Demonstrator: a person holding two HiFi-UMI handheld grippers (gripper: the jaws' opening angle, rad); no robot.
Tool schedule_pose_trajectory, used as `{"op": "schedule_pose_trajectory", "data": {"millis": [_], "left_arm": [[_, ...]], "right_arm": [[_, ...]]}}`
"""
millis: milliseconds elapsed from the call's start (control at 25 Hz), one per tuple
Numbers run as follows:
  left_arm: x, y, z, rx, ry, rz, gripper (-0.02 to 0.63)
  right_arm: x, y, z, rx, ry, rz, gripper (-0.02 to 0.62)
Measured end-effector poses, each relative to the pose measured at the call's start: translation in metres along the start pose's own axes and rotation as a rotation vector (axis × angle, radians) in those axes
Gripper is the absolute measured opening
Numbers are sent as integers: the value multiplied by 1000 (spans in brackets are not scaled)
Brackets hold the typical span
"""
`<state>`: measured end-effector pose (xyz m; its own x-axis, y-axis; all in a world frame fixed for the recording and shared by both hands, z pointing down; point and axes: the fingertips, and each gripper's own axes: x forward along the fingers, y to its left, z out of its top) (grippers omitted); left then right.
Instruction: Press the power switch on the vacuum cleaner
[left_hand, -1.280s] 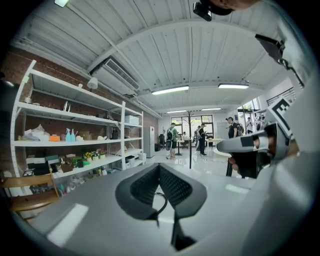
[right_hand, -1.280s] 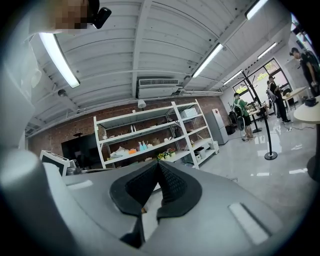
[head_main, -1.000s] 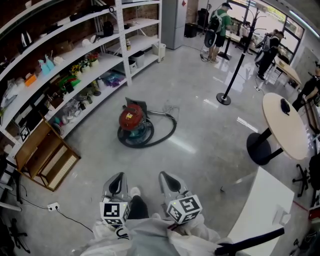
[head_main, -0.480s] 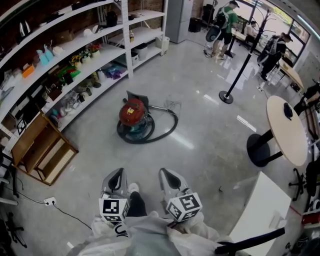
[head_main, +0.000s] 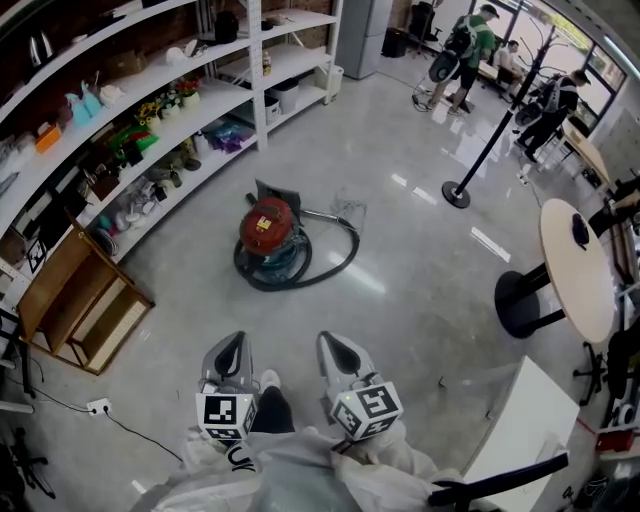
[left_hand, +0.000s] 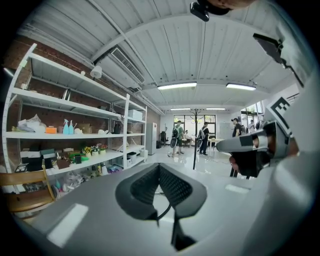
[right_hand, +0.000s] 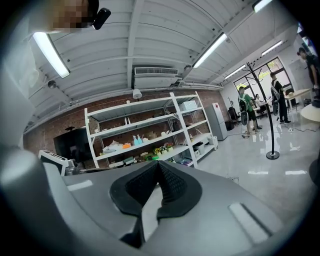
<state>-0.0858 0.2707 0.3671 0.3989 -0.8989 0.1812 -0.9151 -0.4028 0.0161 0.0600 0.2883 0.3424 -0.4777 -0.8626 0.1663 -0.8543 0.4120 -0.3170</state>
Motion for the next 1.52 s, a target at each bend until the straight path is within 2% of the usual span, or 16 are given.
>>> {"op": "schedule_pose_trajectory", "data": {"millis": [560,1160,1520], "left_arm": [[59,61,16,-13,-2,-51,0],[91,128,32,-23,-49,-29,0],[103,155,28,-42,-37,-20,0]], "right_arm": [[80,1,20,-9,11,-47,0],[154,22,32,-53,19,-25,0],[174,18,34,-49,30,-63,0]]}}
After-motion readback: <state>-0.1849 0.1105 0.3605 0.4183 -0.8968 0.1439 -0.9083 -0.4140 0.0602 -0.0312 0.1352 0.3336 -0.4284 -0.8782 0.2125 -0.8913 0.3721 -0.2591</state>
